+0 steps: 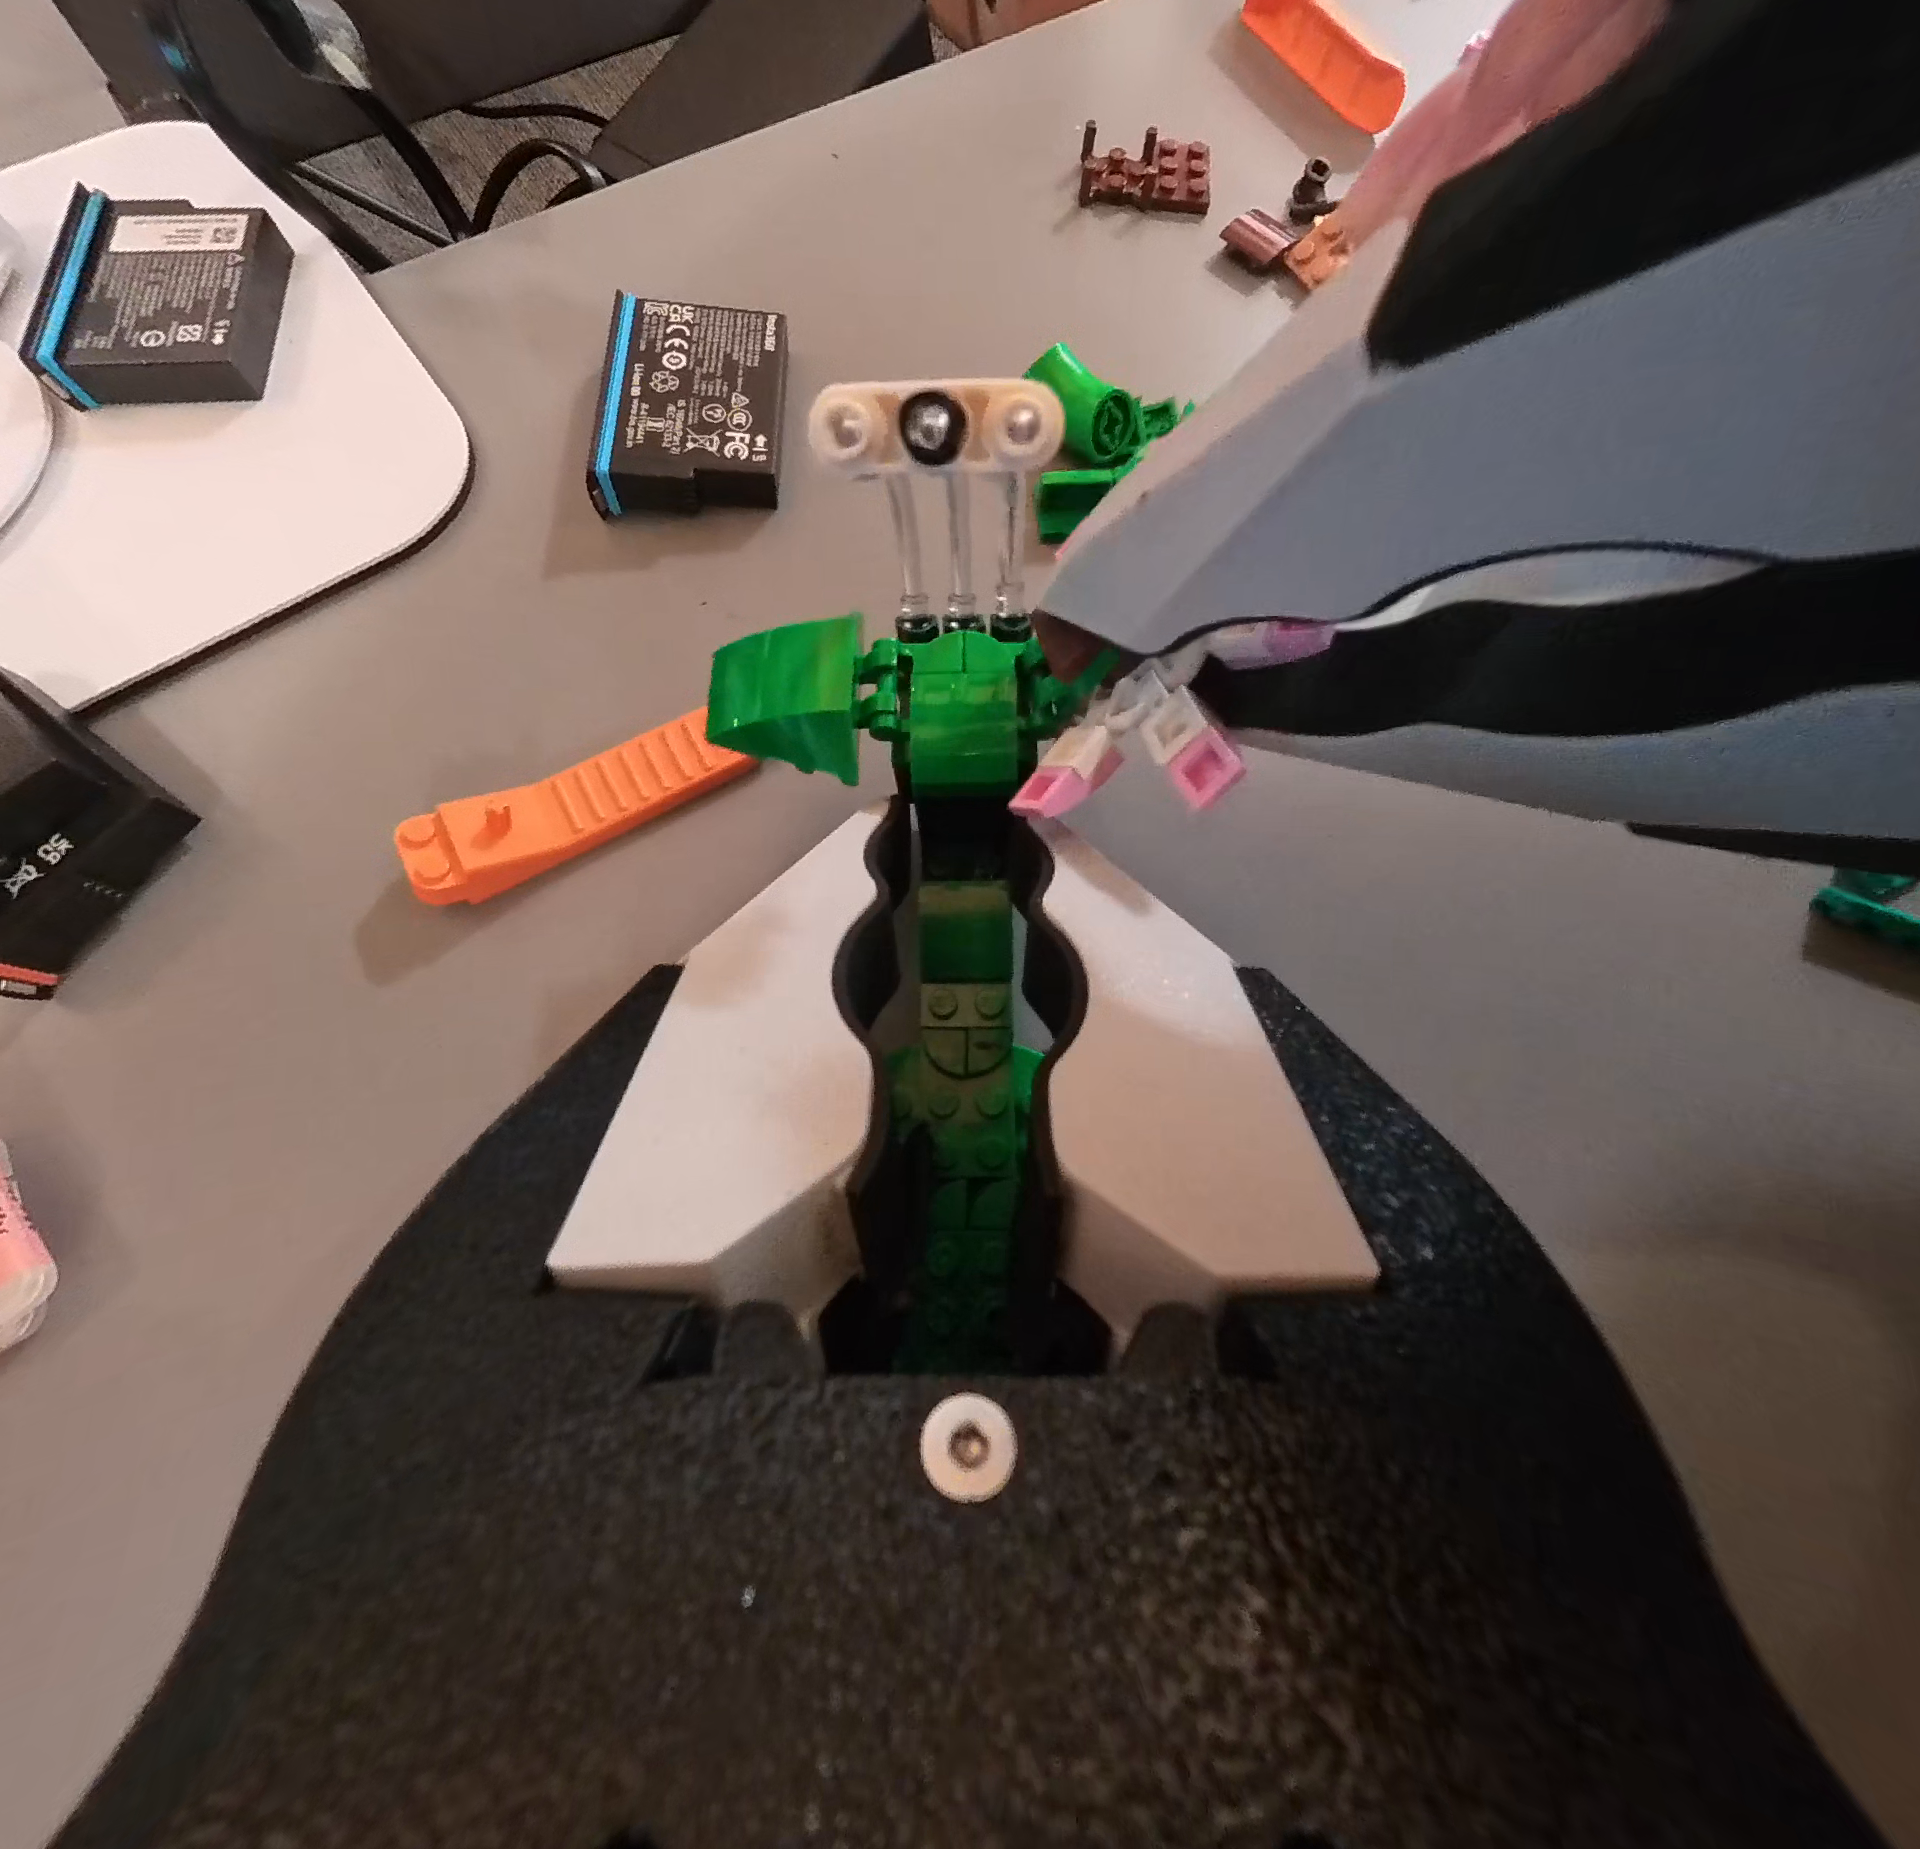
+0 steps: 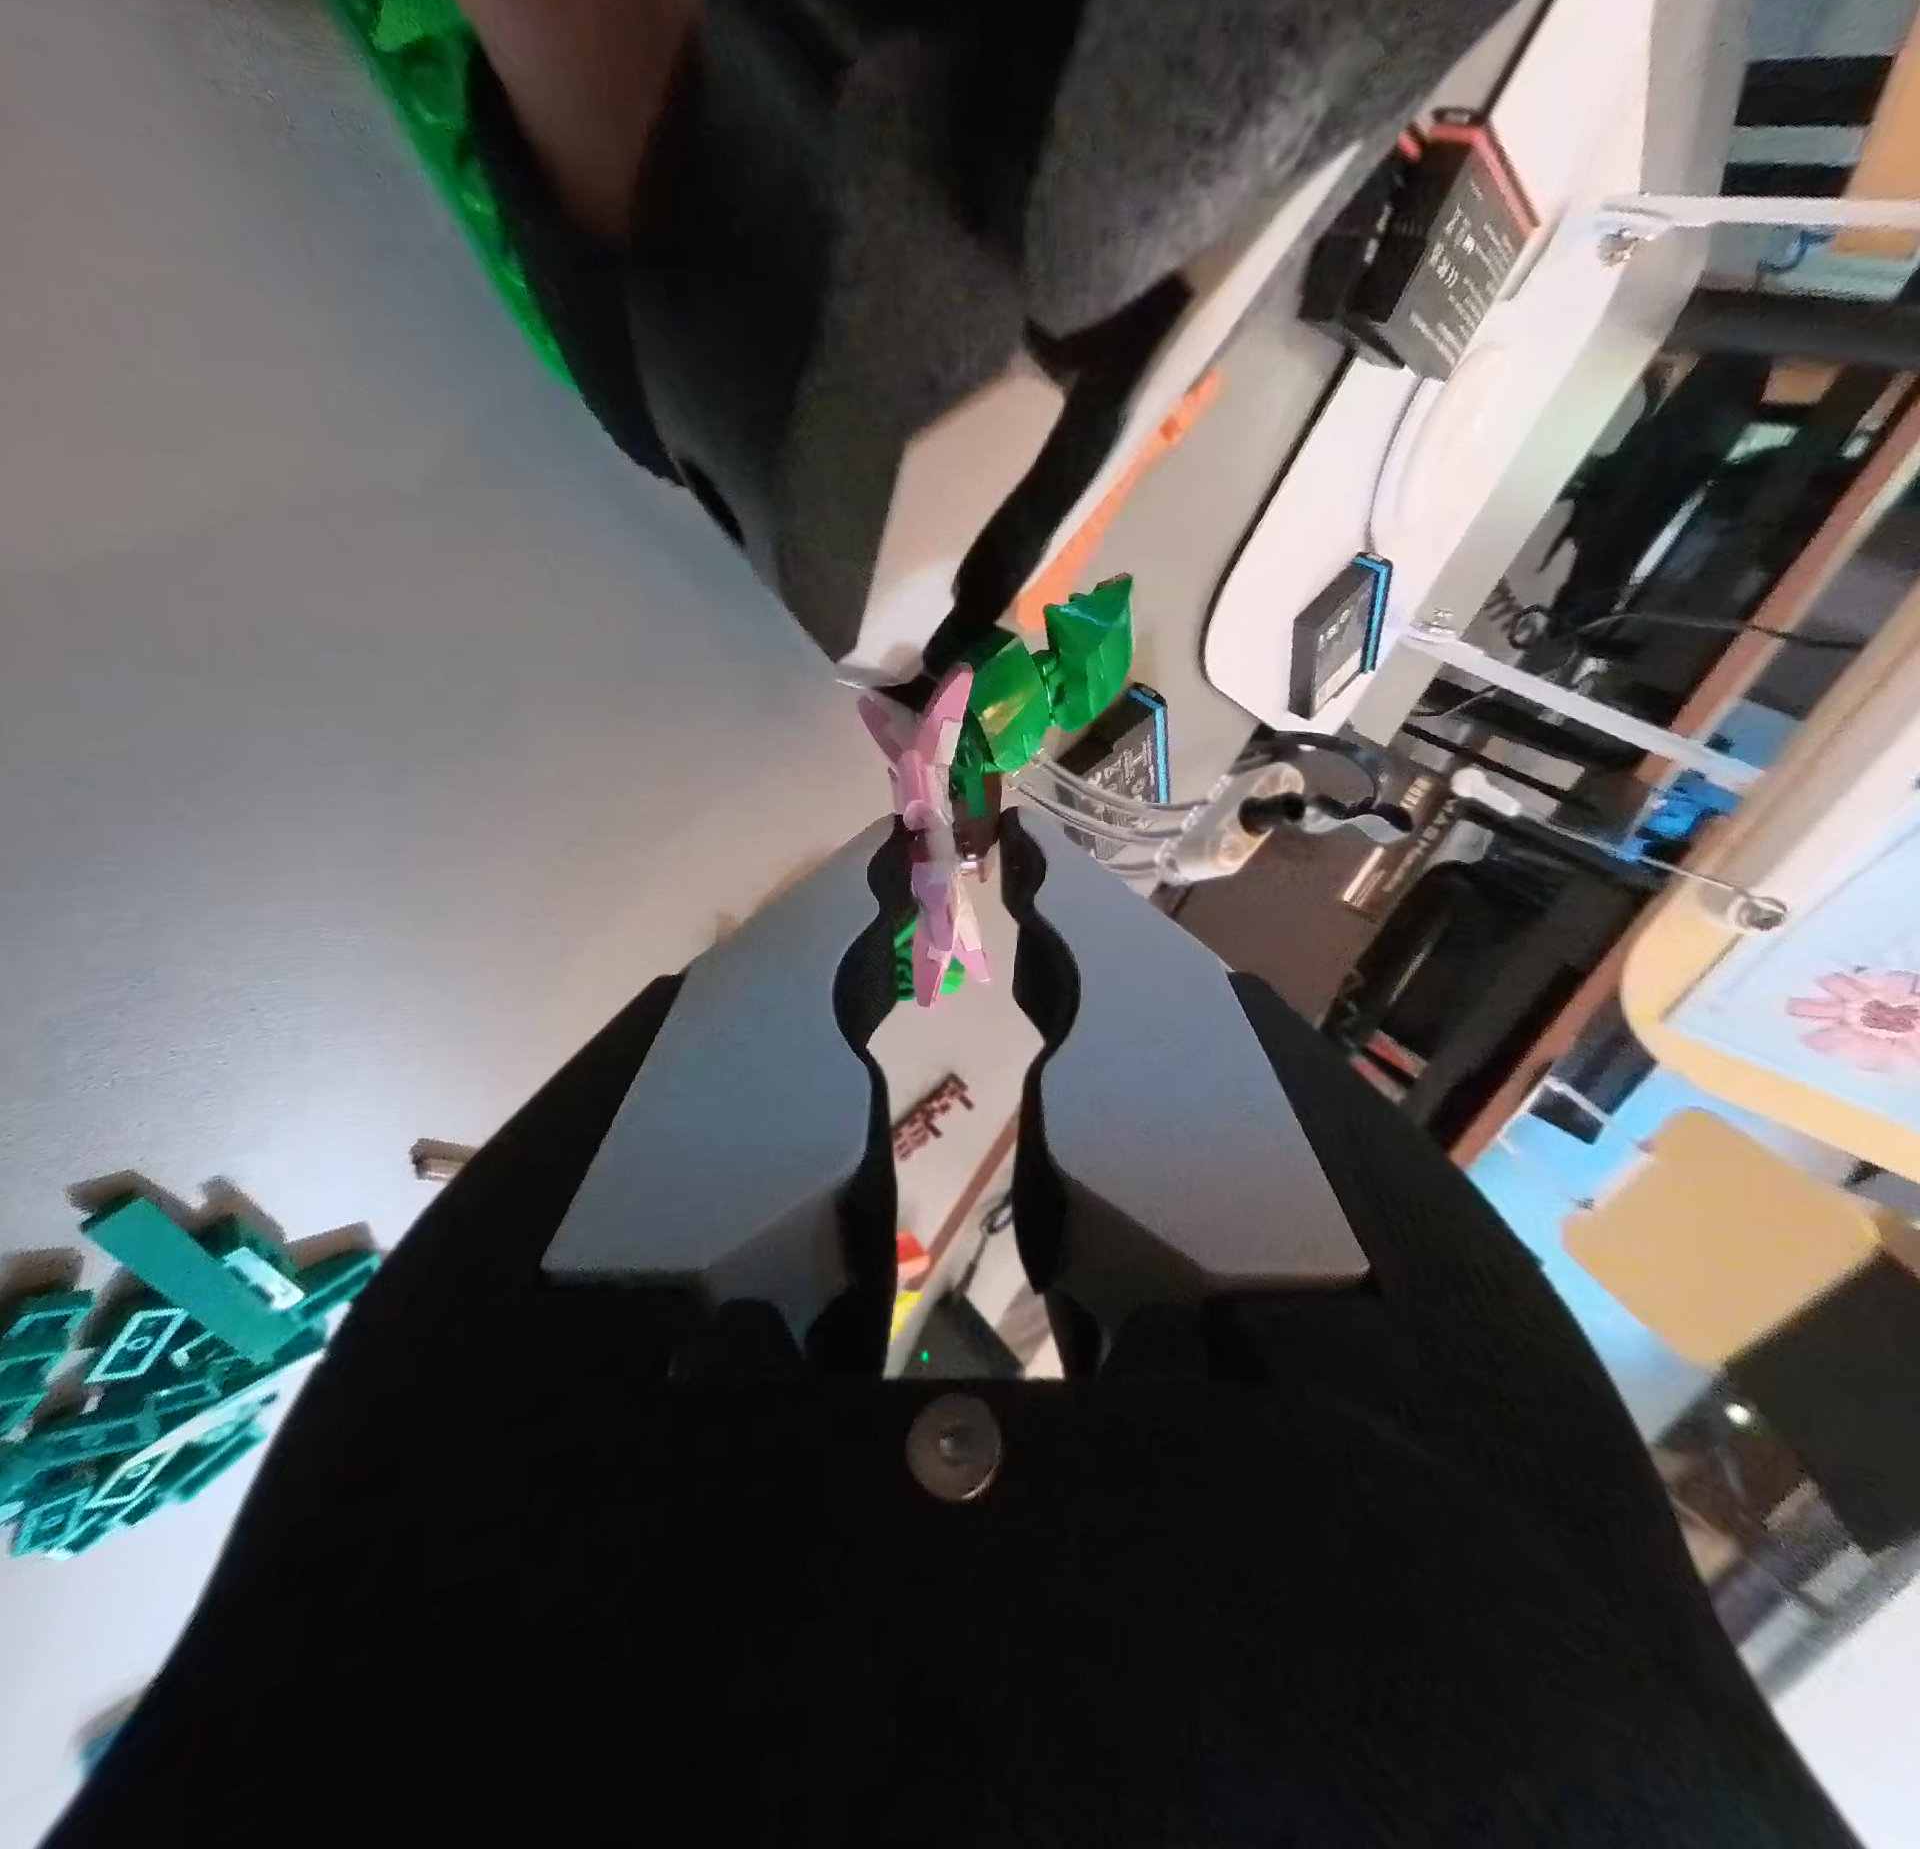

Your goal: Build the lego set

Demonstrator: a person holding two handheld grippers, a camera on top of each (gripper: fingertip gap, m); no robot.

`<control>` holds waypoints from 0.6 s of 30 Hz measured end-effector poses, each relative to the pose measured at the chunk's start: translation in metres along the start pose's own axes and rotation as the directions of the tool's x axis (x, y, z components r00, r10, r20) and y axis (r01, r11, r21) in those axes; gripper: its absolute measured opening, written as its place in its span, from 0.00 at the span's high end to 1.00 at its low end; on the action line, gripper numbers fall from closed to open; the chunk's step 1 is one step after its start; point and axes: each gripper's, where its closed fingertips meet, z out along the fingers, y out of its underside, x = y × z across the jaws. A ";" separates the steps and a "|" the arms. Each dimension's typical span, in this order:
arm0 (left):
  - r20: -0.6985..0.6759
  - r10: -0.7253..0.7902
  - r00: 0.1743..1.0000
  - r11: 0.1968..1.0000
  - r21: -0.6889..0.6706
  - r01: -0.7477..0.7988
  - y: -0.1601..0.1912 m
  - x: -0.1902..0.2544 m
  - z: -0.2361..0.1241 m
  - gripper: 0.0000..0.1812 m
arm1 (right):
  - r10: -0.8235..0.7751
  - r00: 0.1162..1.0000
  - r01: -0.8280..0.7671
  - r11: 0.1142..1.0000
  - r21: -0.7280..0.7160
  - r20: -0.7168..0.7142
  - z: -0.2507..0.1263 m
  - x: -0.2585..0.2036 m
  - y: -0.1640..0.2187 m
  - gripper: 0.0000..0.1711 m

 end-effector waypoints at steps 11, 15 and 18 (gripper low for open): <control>0.006 -0.002 1.000 1.000 -0.002 0.002 0.000 -0.001 0.000 0.91 | 0.038 0.999 -0.043 0.990 -0.133 -0.036 0.000 0.001 0.002 0.91; 0.002 0.002 1.000 1.000 -0.005 -0.002 0.000 -0.001 0.001 0.92 | -0.032 0.999 0.025 0.987 -0.158 -0.037 0.001 0.002 0.002 0.92; 0.002 0.003 1.000 1.000 -0.005 -0.003 0.000 -0.001 0.000 0.92 | -0.107 0.994 0.099 0.979 -0.179 -0.035 0.002 0.002 0.000 0.92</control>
